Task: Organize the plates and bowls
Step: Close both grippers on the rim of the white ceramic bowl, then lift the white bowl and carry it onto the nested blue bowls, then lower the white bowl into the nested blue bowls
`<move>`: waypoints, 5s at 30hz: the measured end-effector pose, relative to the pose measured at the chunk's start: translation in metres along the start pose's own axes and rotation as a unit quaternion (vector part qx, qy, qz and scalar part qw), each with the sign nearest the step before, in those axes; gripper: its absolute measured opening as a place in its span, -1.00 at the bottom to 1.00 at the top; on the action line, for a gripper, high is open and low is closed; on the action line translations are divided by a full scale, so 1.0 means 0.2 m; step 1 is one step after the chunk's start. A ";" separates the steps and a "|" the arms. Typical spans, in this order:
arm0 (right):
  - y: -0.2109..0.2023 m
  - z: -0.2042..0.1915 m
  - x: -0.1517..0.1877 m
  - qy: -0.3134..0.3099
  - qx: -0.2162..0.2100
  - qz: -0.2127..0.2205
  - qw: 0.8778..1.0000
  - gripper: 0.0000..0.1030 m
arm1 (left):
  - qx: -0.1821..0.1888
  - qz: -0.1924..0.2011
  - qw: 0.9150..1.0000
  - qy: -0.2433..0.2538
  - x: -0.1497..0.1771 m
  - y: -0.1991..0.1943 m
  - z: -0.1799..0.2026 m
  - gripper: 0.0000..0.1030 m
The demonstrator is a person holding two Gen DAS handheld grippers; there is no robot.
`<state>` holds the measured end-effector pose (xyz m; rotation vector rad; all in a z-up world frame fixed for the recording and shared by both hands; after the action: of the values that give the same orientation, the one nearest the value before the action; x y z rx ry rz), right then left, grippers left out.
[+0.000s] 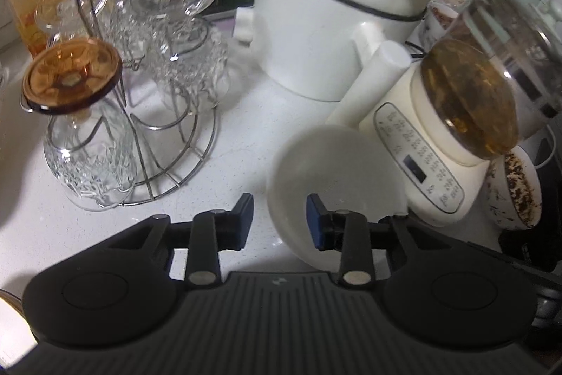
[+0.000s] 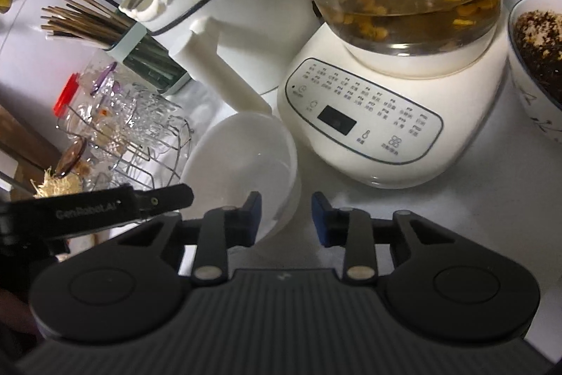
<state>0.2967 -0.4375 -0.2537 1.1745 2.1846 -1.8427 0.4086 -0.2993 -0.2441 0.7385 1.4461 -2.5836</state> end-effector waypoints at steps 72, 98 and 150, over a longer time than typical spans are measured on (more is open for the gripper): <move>-0.54 -0.43 0.27 -0.062 -0.014 0.041 0.997 -0.70 | 0.034 0.041 0.998 -0.024 0.26 -0.78 -0.07 -0.60; -0.45 -0.42 0.39 -0.069 0.023 -0.006 0.997 -0.64 | 0.043 -0.018 0.997 -0.063 0.45 -0.68 -0.21 -0.59; -0.13 -0.24 0.44 0.029 -0.019 -0.070 0.997 -0.16 | 0.050 -0.043 0.996 -0.065 0.47 -0.40 -0.29 0.05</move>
<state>0.2400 -0.3510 -0.2610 1.1067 2.3800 -1.8310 0.3222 -0.1937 -0.2490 0.5168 1.3478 -2.7297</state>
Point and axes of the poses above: each gripper's, at about its wrist camera, not at the fingertips, and y roughly the way its jaws point, z to its right, x to its underside, the point moved 7 cm from there along y, roughly the way its jaws point, and after that the axes turned 15 degrees about x, right-handed, at the moved point
